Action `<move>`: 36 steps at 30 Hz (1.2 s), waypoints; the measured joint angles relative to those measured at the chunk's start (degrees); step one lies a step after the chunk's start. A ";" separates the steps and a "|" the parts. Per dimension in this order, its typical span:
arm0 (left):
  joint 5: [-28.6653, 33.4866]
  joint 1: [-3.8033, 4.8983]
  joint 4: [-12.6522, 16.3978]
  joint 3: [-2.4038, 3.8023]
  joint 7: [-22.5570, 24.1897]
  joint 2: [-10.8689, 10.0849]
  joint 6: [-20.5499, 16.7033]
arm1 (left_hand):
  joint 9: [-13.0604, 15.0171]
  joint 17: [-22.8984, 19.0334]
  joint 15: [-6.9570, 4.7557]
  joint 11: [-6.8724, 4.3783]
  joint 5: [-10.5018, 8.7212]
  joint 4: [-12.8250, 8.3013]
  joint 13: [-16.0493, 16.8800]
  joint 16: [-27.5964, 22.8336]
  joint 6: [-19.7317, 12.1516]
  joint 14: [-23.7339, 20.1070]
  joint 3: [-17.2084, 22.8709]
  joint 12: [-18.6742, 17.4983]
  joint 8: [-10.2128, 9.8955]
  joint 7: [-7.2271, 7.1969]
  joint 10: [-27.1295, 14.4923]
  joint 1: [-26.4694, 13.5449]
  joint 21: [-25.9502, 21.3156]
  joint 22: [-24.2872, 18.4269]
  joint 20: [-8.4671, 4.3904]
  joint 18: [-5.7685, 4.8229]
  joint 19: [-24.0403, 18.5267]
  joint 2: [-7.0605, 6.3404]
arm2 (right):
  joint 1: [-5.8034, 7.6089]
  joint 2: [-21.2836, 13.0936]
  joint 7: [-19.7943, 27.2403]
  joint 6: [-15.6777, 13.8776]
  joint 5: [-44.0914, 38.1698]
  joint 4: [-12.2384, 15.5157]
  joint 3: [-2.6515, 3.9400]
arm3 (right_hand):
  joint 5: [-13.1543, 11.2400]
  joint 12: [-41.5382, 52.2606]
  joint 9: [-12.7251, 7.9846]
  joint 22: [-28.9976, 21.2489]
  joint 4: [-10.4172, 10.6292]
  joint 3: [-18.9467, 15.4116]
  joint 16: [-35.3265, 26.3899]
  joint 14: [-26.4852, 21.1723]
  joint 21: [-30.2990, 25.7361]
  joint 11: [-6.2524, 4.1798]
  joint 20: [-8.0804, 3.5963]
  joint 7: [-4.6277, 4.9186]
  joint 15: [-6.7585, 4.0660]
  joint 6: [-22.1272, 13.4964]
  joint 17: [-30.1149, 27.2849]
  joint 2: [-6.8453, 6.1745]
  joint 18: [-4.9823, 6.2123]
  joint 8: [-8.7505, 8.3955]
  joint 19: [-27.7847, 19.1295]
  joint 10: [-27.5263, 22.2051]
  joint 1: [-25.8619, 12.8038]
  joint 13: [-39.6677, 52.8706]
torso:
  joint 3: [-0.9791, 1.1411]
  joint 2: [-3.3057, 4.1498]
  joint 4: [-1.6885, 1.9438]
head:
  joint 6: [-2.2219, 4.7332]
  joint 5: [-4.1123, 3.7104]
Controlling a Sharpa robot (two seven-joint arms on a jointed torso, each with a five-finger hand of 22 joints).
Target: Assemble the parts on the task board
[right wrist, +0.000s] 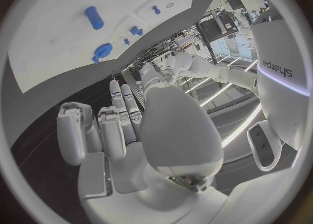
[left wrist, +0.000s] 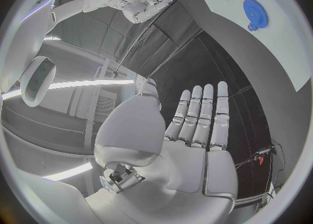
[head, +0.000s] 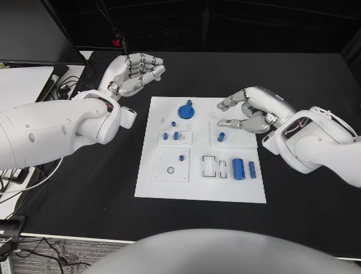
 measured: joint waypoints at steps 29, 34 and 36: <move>0.10 -0.20 -0.18 0.00 0.00 -0.10 0.49 | 0.01 -4.70 0.42 0.22 0.27 -0.06 0.01 0.55 -1.30 -1.87 0.76 1.08 1.34 -0.12 -1.02 -0.73 -0.44 -3.84 0.33 0.00 -0.42 -0.18 | -1.76 4.01 -7.03 12.39 -7.99 -6.02 -0.11 | 0.00 2.53 0.11 0.00 0.13 -4.09 0.00 0.00 4.46 -1.10 -0.01 -1.56 0.00 0.11 0.00 1.89 0.00 0.67 0.00 0.78 0.25 0.39 | 0.07 0.10 0.09 | 0.00 -1.72; 0.11 -0.21 -0.24 0.00 0.00 -0.08 0.50 | 0.01 -4.76 0.42 0.22 0.27 -0.06 0.01 0.55 -1.30 -1.87 0.76 1.08 1.34 -0.12 -1.02 -0.73 -0.44 -3.84 0.51 0.00 -0.20 -0.19 | -1.77 4.59 -7.16 13.27 -8.65 -6.31 -0.10 | 0.00 2.52 0.20 0.00 -0.01 -4.23 0.00 0.00 4.46 -1.20 -0.01 -1.73 -0.01 0.76 0.00 1.89 0.00 0.83 0.00 1.11 0.25 0.32 | 0.04 0.09 0.07 | 0.00 -1.83; 0.12 -0.21 -0.24 0.00 0.00 -0.05 0.50 | 0.01 -4.81 0.42 0.22 0.27 -0.06 0.01 0.55 -1.30 -1.87 0.76 1.08 1.34 -0.12 -1.02 -0.56 -0.41 -3.87 0.32 0.00 -0.01 -0.02 | -1.77 4.91 -7.36 13.71 -9.09 -6.46 -0.10 | 0.00 2.94 0.27 0.00 -0.01 -4.23 0.00 -0.11 4.46 -1.61 -0.01 -1.93 -0.34 1.40 0.00 2.48 0.00 1.05 0.00 1.70 0.84 0.32 | 0.04 0.08 0.07 | 0.00 -1.81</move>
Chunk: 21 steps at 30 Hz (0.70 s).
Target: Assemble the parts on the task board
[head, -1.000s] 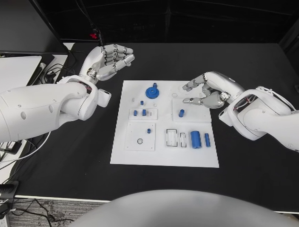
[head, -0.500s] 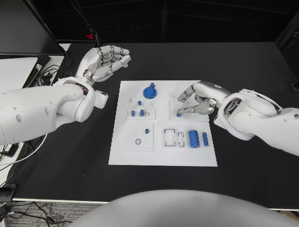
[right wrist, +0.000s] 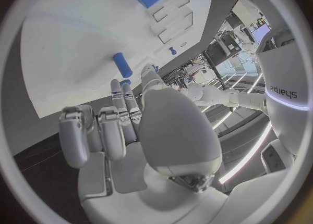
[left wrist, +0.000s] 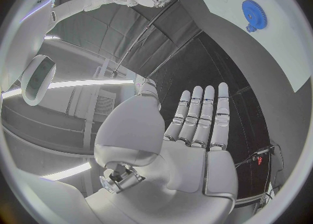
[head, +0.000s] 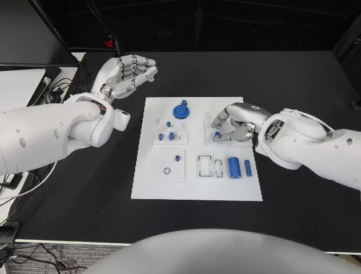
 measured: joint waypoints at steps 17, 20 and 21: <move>0.02 0.00 0.06 0.00 0.00 -0.13 0.00 | 0.00 -0.21 -0.20 0.00 0.23 0.00 0.00 0.47 0.00 0.20 0.00 0.23 0.21 0.00 0.00 0.06 0.43 -0.09 0.00 -0.01 0.41 0.06 | -0.02 1.78 -2.40 4.15 -2.46 -0.81 0.03 | 0.00 0.38 0.09 0.00 -0.62 1.13 0.00 0.11 0.00 -1.23 -0.83 -1.20 -1.14 2.86 0.04 2.26 -0.01 0.95 0.01 3.89 3.49 -0.32 | 0.02 -0.04 -0.01 | 0.00 0.21; 0.02 0.00 0.05 0.00 0.00 -0.13 0.00 | 0.00 -0.21 -0.20 0.00 0.23 0.00 0.00 0.47 0.01 0.20 0.00 0.23 0.21 0.00 0.00 0.06 0.43 -0.09 -0.01 -0.01 0.41 0.06 | -0.01 1.84 -2.93 4.53 -2.73 -0.78 0.04 | 0.00 0.38 0.08 0.00 -0.62 1.13 0.00 0.01 0.00 -1.23 -0.83 -1.20 -1.23 2.86 0.04 2.26 0.00 0.95 0.01 3.89 3.49 -0.38 | 0.00 -0.04 -0.07 | 0.00 0.21; 0.02 0.00 0.05 0.00 0.00 -0.11 0.00 | 0.00 -0.21 -0.20 0.00 0.23 0.00 0.00 0.47 0.00 0.20 0.00 0.23 0.21 0.00 0.00 0.06 0.43 -0.09 -0.01 -0.01 0.41 0.06 | -0.01 1.84 -3.10 4.61 -2.82 -0.77 0.04 | 0.00 0.38 0.08 0.00 -0.62 1.13 0.00 0.01 0.00 -1.23 -0.83 -1.05 -1.23 3.01 0.04 2.26 -0.01 0.95 0.01 3.89 3.49 -0.38 | 0.00 -0.04 -0.07 | 0.00 0.21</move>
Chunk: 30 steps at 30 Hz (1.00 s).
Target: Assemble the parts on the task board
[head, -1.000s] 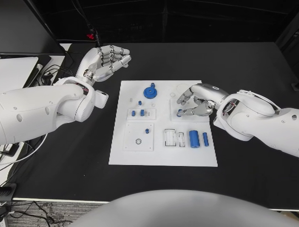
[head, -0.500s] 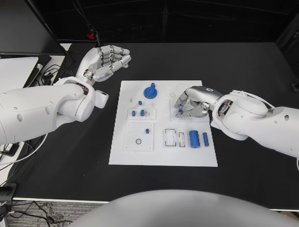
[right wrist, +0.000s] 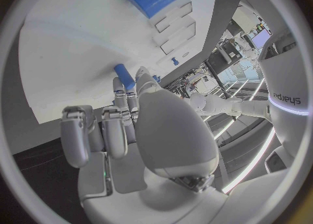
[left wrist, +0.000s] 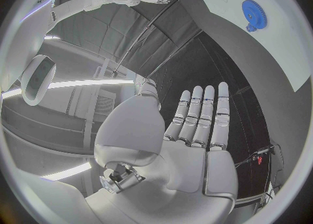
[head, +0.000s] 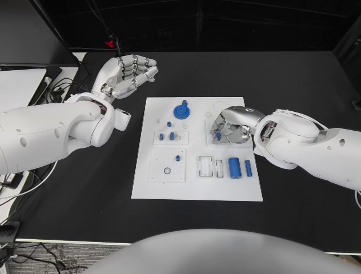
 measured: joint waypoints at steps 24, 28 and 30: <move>0.02 -0.01 -0.16 0.00 0.00 0.12 0.01 | 0.00 -0.25 -0.22 0.00 0.51 -0.09 0.00 0.43 0.00 0.61 0.09 0.21 0.00 0.00 0.00 0.45 0.01 -0.22 -0.20 0.00 0.62 0.45 | -0.28 -0.45 -3.18 -0.47 -2.01 0.57 -0.04 | 0.00 -0.49 -0.06 0.00 0.33 0.33 0.00 0.00 0.00 0.21 0.01 0.22 0.01 0.59 -0.01 -0.31 0.00 0.00 -0.01 0.20 0.31 -0.07 | 0.00 0.00 0.02 | 0.00 -0.16; 0.02 -0.01 -0.20 0.00 0.00 0.13 0.01 | 0.00 -0.25 -0.07 0.00 0.51 -0.15 0.00 0.65 0.01 0.75 0.15 0.21 0.20 0.00 0.00 0.45 0.21 -0.22 0.00 0.00 0.82 0.45 | -0.30 -0.46 -3.24 -0.66 -2.11 0.57 -0.04 | 0.00 -0.49 -0.06 0.00 0.42 0.42 0.00 0.00 0.00 0.08 0.01 0.16 0.00 1.04 -0.01 0.22 0.01 0.00 0.00 0.74 0.83 -0.07 | 0.00 0.00 0.03 | 0.00 -0.18; 0.03 -0.02 -0.21 0.00 0.00 0.13 0.01 | 0.00 -0.32 -0.07 0.00 0.51 -0.15 0.00 0.65 0.01 0.75 0.15 0.21 0.19 0.00 0.00 0.45 0.21 -0.28 0.00 0.00 0.82 0.45 | -0.31 -0.44 -3.24 -0.84 -2.15 0.57 -0.04 | 0.00 -0.49 -0.06 0.00 0.39 0.73 0.00 0.00 0.00 -0.17 -0.12 -0.16 0.01 1.73 -0.01 0.85 0.01 0.00 0.12 1.40 1.47 -0.07 | 0.01 0.00 0.03 | 0.00 -0.20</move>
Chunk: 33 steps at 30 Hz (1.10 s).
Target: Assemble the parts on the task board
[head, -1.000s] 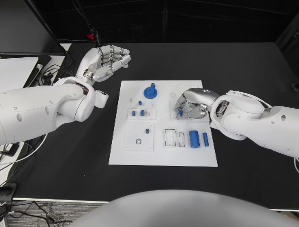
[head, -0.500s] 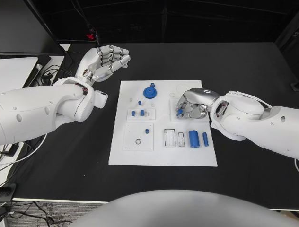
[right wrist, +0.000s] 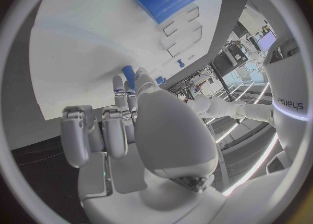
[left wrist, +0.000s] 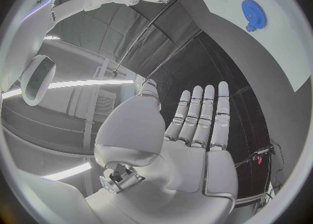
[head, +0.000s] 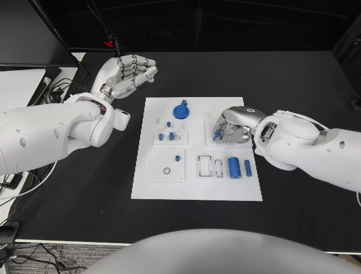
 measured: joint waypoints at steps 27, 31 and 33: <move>0.01 -0.03 -0.05 0.00 0.00 -0.02 -0.01 | 0.00 -0.25 -0.21 0.00 0.22 0.00 0.00 0.22 0.00 0.20 0.00 0.22 0.22 0.00 0.00 0.61 0.00 -0.16 -0.20 0.00 0.20 0.60 | -0.14 0.12 -0.95 -2.26 0.14 -0.13 -0.02 | -0.46 -2.93 0.38 0.00 0.27 2.59 0.00 0.00 0.00 -0.42 -1.03 -0.28 -1.23 2.49 -0.01 0.61 0.00 0.35 -0.03 2.47 2.86 -0.12 | 0.01 0.01 0.04 | 0.00 -0.02; 0.01 -0.03 -0.07 0.00 0.00 -0.02 -0.02 | 0.00 -0.25 -0.21 0.00 0.22 0.00 0.00 0.22 0.00 0.19 0.00 0.22 0.22 0.00 0.00 0.61 0.00 -0.20 -0.20 0.00 0.20 0.60 | -0.12 0.13 -1.40 -2.28 0.19 -0.13 -0.01 | -0.33 -3.48 -0.12 0.00 0.29 2.16 0.00 -0.01 0.00 -0.12 -1.03 0.11 -0.79 1.48 -0.01 -0.51 0.01 -0.35 -0.03 2.16 1.73 -0.12 | 0.01 0.01 0.04 | 0.00 -0.02; 0.01 -0.05 -0.09 0.00 0.00 0.00 -0.02 | 0.00 -0.25 -0.21 0.00 0.22 0.00 0.00 0.22 0.00 0.19 0.00 0.22 0.22 0.00 0.00 0.61 0.00 -0.20 -0.20 0.00 0.20 0.60 | -0.12 0.13 -1.52 -2.34 0.20 -0.13 -0.01 | -0.33 -3.51 -0.28 0.00 0.25 2.06 0.00 -0.01 0.00 -0.11 -1.03 0.13 -0.79 1.45 -0.01 -0.73 0.01 -0.46 -0.03 2.15 1.51 -0.11 | 0.01 0.01 0.02 | 0.00 -0.03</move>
